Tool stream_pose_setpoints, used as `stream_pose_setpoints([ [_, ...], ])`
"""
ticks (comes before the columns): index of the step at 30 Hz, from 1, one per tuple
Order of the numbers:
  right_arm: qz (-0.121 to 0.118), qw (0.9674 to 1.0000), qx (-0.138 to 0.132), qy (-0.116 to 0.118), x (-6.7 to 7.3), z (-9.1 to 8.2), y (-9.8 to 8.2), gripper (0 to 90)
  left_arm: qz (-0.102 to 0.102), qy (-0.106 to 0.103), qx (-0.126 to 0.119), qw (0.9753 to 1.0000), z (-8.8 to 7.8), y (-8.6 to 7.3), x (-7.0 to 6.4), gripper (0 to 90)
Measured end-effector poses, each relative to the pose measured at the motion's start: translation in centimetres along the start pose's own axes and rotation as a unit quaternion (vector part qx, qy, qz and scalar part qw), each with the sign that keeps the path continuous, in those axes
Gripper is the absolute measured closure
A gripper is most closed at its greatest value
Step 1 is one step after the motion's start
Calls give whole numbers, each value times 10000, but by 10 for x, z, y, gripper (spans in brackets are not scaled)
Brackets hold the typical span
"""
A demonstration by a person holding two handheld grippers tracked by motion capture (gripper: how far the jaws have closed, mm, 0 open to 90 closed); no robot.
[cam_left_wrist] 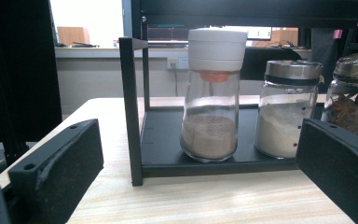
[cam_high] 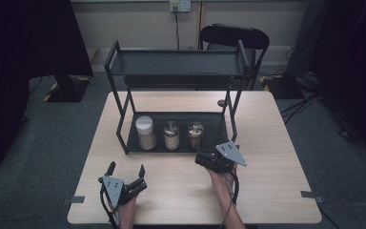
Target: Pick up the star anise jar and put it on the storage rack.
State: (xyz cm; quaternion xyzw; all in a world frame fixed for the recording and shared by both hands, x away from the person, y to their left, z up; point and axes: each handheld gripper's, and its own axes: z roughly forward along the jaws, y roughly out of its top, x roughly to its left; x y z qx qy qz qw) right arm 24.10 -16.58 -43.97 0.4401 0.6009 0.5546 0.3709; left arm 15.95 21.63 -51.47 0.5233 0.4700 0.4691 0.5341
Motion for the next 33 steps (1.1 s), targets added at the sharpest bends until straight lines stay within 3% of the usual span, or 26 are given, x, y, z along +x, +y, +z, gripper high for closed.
stream_pose_setpoints([
  [33, 50, 9997, -107, -230, -4, -28, -15, 12, -2, -8, 10, 10000, 0, 0, 0, 1],
])
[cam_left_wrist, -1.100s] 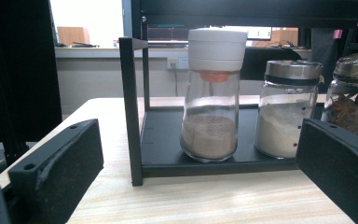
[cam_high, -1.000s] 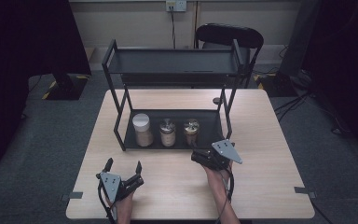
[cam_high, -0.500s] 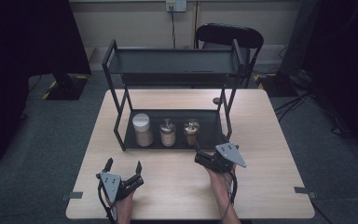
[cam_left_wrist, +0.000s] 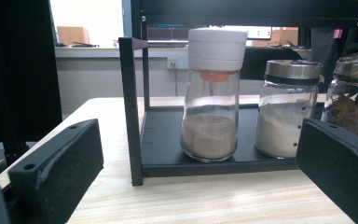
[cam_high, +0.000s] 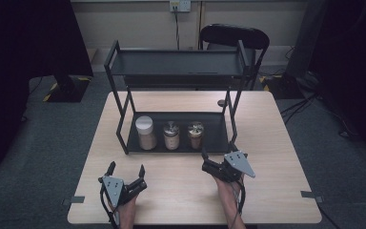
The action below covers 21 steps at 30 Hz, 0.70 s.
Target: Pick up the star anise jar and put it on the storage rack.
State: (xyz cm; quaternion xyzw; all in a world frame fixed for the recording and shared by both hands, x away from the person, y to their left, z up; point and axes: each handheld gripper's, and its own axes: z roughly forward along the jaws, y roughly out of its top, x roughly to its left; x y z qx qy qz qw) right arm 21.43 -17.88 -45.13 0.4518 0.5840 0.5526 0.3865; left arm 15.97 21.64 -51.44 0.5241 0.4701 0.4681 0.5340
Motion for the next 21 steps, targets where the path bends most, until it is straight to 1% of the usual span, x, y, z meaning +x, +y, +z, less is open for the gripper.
stream_pose_setpoints([
  [7, 25, 10000, -32, -77, -3, -9, -4, 12, 0, -1, 2, 10000, 0, 0, 0, 1],
  [16, 1, 9999, -36, -135, -6, -16, -9, 12, 2, 0, 3, 10000, 0, 0, 0, 1],
  [21, 29, 9998, -52, -166, -7, -20, -12, 12, 3, 0, 4, 10000, 0, 0, 0, 2],
])
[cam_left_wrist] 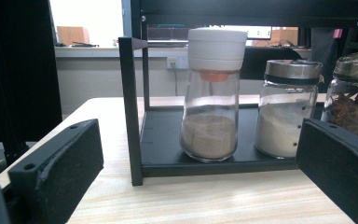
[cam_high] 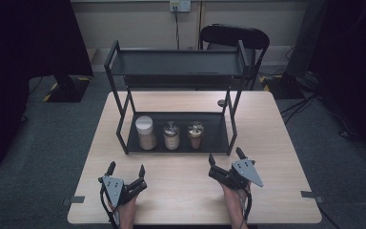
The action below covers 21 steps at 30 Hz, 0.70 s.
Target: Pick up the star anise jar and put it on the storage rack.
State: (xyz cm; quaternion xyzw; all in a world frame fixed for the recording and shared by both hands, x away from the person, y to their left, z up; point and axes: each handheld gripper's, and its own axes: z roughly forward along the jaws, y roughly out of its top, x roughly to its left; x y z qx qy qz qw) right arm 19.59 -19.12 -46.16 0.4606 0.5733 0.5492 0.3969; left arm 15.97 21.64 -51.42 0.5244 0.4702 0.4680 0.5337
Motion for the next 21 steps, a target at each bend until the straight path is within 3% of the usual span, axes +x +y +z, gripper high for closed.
stream_pose_setpoints([
  [21, 19, 10000, 21, -49, -2, -10, -19, 12, 5, 7, -16, 10000, 0, -1, 0, 1],
])
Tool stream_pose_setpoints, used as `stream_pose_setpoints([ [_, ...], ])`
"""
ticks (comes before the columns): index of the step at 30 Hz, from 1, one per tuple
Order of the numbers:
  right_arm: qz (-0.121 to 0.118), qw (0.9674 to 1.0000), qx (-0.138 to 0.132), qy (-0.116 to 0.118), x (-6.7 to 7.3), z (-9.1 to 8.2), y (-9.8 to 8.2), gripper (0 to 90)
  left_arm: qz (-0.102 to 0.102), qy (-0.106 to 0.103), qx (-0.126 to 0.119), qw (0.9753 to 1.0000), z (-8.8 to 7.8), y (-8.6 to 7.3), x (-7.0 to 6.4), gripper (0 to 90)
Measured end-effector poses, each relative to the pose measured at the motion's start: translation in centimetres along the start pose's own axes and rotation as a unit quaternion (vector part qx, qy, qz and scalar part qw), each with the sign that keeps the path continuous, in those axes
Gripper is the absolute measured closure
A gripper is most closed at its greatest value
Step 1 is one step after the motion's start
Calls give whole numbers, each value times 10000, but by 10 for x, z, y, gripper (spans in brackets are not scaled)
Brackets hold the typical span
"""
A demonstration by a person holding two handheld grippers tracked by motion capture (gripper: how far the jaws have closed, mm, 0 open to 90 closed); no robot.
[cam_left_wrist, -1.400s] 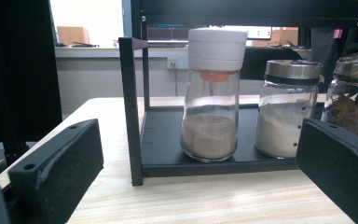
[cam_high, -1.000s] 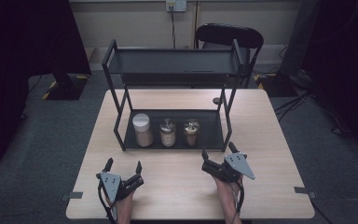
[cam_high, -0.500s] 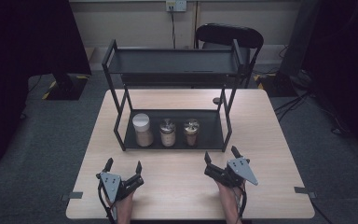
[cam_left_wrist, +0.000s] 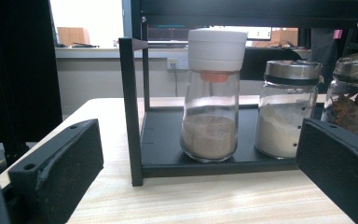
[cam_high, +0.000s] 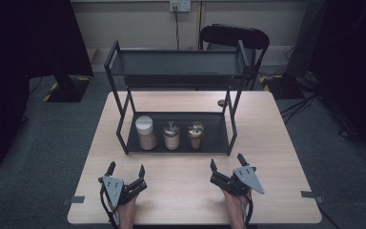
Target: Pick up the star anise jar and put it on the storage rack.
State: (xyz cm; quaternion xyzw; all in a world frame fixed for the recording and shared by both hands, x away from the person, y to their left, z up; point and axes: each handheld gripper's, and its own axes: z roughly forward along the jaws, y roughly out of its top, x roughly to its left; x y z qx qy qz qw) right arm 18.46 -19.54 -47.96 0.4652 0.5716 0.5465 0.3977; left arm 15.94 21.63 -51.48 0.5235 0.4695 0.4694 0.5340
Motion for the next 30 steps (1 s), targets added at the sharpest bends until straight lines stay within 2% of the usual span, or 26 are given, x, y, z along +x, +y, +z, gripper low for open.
stream_pose_setpoints([
  [15, -22, 10000, 38, -15, -2, -3, -14, 14, -3, 1, -5, 10000, 0, 0, 0, 1],
  [18, -93, 9999, 13, -36, 0, -3, -15, 14, -1, 1, -7, 10000, 0, 0, 0, 1],
  [30, -113, 9999, -52, -41, 2, -5, -18, 14, -5, 3, -3, 10000, 0, 0, 0, 1],
])
